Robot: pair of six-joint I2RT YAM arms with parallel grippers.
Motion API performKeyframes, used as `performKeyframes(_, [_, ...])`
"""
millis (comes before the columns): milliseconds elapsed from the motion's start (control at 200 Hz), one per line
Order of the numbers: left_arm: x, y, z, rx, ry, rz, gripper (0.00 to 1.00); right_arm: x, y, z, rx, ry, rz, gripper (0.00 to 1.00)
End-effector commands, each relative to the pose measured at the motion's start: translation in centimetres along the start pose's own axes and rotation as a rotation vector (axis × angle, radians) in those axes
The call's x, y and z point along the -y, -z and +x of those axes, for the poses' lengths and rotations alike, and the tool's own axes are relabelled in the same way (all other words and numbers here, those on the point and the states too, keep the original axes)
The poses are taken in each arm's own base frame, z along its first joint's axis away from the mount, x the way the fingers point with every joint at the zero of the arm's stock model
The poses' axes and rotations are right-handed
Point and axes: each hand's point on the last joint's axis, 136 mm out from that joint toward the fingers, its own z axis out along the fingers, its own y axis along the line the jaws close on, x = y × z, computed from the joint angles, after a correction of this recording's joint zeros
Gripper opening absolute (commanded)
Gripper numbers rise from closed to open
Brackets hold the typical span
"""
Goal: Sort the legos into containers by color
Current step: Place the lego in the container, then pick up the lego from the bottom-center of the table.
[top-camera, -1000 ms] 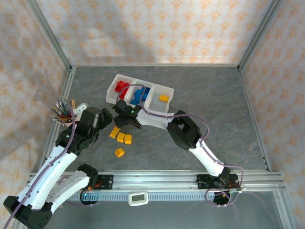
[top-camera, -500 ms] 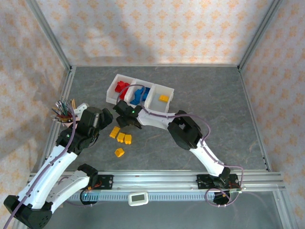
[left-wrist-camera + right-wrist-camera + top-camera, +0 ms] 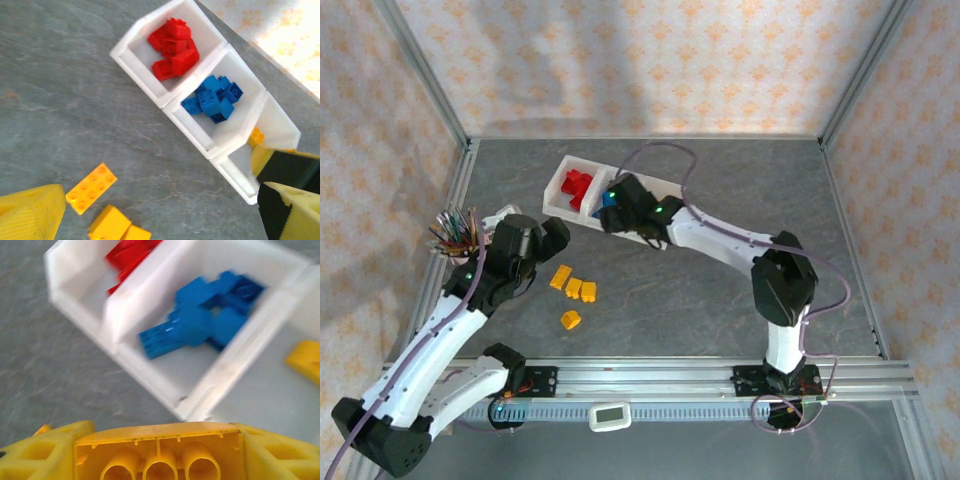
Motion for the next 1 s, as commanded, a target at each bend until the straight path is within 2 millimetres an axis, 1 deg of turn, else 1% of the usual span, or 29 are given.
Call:
performKeyframes(0, [3.3, -0.6, -1.2, 0.009, -0.009, 0.114, 1.0, 4.4, 0.1, -0.8, 0.027, -0.057, 0.11, 0.66])
performKeyframes(115, [4.9, -1.9, -1.0, -0.017, -0.021, 0.152, 0.99, 8.3, -0.9, -1.8, 0.039, -0.085, 0.188, 0.67])
performKeyframes(220, [5.9, -2.9, -0.9, -0.031, -0.021, 0.177, 0.99, 10.5, -2.3, -2.2, 0.026, -0.089, 0.24, 0.67])
performKeyframes(415, [6.6, -4.1, -0.9, -0.037, -0.032, 0.175, 0.99, 12.6, -4.3, -2.7, 0.013, -0.076, 0.303, 0.73])
performKeyframes(511, [6.7, -4.2, -1.1, -0.03, -0.039, 0.169, 1.0, 13.1, -4.8, -2.9, 0.003, -0.068, 0.325, 0.8])
performKeyframes(566, [6.7, -4.3, -1.2, -0.027, -0.042, 0.168, 1.0, 12.9, -4.7, -3.2, 0.006, -0.061, 0.319, 0.83])
performKeyframes(686, [6.7, -4.0, -1.6, -0.021, -0.043, 0.165, 0.99, 12.1, -3.7, -4.2, 0.024, -0.064, 0.282, 0.85])
performKeyframes(811, [6.4, -3.3, -1.7, -0.013, -0.037, 0.166, 1.0, 10.1, -2.0, -4.6, 0.049, -0.061, 0.231, 0.86])
performKeyframes(886, [6.0, -2.7, -1.7, -0.005, -0.032, 0.159, 1.0, 8.5, -0.9, -4.3, 0.055, -0.061, 0.203, 0.87])
performKeyframes(996, [4.7, -1.7, -1.8, 0.003, -0.028, 0.124, 0.99, 5.8, 0.4, -2.9, 0.054, -0.049, 0.146, 0.87])
